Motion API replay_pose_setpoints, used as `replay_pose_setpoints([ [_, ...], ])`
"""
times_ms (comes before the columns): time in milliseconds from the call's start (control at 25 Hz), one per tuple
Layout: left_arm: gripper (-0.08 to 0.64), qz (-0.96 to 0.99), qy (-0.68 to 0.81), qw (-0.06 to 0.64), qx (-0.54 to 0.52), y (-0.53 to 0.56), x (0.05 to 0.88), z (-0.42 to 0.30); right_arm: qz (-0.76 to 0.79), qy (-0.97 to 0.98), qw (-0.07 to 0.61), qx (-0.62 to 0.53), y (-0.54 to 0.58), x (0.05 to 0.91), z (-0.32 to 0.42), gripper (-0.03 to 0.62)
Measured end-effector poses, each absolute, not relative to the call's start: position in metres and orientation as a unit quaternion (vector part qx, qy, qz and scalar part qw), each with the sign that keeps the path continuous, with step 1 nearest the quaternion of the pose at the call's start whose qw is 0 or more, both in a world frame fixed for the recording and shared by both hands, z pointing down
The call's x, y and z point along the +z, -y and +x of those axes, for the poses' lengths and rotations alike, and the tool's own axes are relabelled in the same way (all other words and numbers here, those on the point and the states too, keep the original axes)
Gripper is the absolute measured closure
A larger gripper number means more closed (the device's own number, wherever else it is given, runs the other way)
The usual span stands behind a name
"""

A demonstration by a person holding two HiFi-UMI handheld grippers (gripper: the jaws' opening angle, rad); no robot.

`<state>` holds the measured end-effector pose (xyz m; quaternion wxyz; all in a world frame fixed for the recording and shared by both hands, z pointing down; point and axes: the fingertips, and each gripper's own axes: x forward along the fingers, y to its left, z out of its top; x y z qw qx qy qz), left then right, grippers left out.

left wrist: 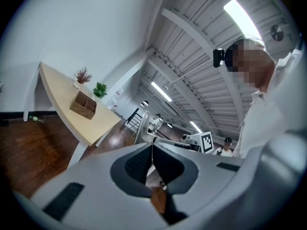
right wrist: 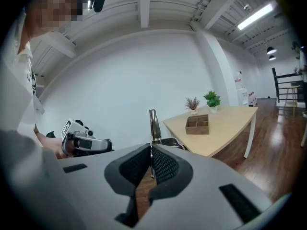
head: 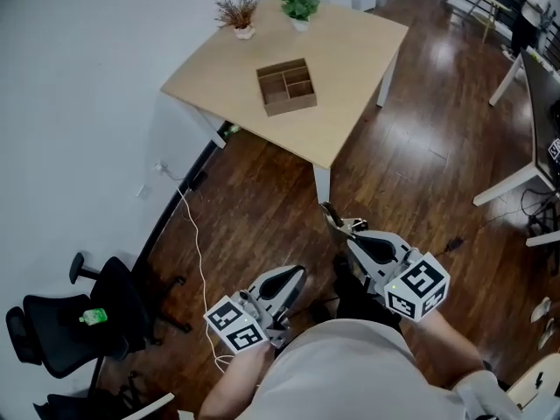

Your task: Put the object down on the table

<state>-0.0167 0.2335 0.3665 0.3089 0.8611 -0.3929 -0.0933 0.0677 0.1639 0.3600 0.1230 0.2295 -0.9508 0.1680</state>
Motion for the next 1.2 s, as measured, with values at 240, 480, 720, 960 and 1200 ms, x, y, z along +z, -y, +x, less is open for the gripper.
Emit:
replay_pose_setpoints([
  [240,0.558,0.853,0.406,0.315,-0.097,-0.166,0.37,-0.008,0.21,0.954,0.126,0.172,-0.095,0.363,0.071,0.583],
  [480,0.558,0.847,0.421,0.309,-0.099,-0.113,0.36,0.0,0.187,0.96,0.128,0.166,-0.039,0.355,0.073,0.583],
  [720,0.558,0.837,0.44,0.308,-0.102,-0.084,0.36,-0.002,0.167,0.963,0.131,0.169,-0.006,0.359,0.068,0.583],
  [960,0.558,0.834,0.444,0.313,-0.103,-0.066,0.362,-0.014,0.162,0.961,0.138,0.177,0.009,0.365,0.057,0.583],
  [1200,0.558,0.842,0.426,0.311,-0.116,-0.035,0.366,-0.038,0.183,0.957,0.139,0.174,0.037,0.37,0.039,0.583],
])
